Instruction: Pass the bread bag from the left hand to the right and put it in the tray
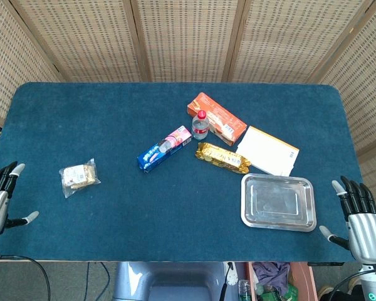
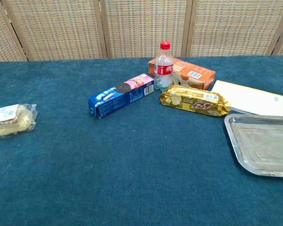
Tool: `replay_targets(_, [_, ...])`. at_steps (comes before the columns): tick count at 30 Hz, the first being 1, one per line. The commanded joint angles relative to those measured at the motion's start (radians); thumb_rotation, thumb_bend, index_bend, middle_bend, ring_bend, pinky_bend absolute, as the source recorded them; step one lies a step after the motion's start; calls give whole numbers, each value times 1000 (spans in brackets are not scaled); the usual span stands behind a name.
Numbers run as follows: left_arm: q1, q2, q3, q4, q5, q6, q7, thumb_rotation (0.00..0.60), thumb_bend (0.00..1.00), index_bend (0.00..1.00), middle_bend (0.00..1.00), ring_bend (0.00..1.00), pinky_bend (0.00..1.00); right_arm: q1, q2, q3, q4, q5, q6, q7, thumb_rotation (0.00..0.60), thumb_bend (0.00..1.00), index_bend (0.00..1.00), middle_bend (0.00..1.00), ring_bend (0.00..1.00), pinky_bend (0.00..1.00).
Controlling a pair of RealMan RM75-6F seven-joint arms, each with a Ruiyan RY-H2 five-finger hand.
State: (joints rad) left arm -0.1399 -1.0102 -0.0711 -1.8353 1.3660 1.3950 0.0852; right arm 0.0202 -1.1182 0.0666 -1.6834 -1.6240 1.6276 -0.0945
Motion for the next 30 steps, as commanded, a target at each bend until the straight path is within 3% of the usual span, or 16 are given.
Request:
replay_targets(1, [0, -1, 1, 1, 1, 0, 1, 600, 0, 0, 0, 0, 0, 0, 0, 0, 0, 1, -1, 0, 600, 0, 0, 0, 0, 0])
replay_targets(7, [-17, -15, -4, 18, -14, -27, 15, 600, 0, 0, 0, 0, 0, 0, 3, -3, -6, -4, -3, 2, 600, 0, 0, 0, 0, 0])
replay_targets(10, [-78, -67, -31, 87, -77, -125, 22, 600, 0, 0, 0, 0, 0, 2, 4, -3, -6, -1, -7, 5, 600, 0, 0, 0, 0, 0])
replay_targets(20, [-335, -349, -83, 499, -154, -521, -97, 600, 0, 0, 0, 0, 0, 21, 2, 13, -1, 52, -53, 7, 600, 0, 0, 0, 0, 0])
replay_targets(25, [-401, -430, -92, 627, -213, -611, -59, 600, 0, 5, 4, 0, 38, 23, 7, 22, 5, 79, -63, 26, 600, 0, 0, 0, 0, 0])
replay_targets(26, [-412, -449, -96, 655, -223, -619, -54, 600, 0, 38, 36, 1, 85, 23, 8, 24, 6, 85, -64, 33, 600, 0, 0, 0, 0, 0])
replay_targets(28, [-426, -480, -105, 696, -239, -626, -54, 600, 0, 207, 193, 61, 230, 24, 12, 28, 10, 96, -69, 45, 600, 0, 0, 0, 0, 0])
replay_targets(30, [-429, -494, -114, 716, -246, -614, -59, 600, 0, 469, 449, 239, 388, 24, 14, 31, 12, 103, -70, 56, 600, 0, 0, 0, 0, 0])
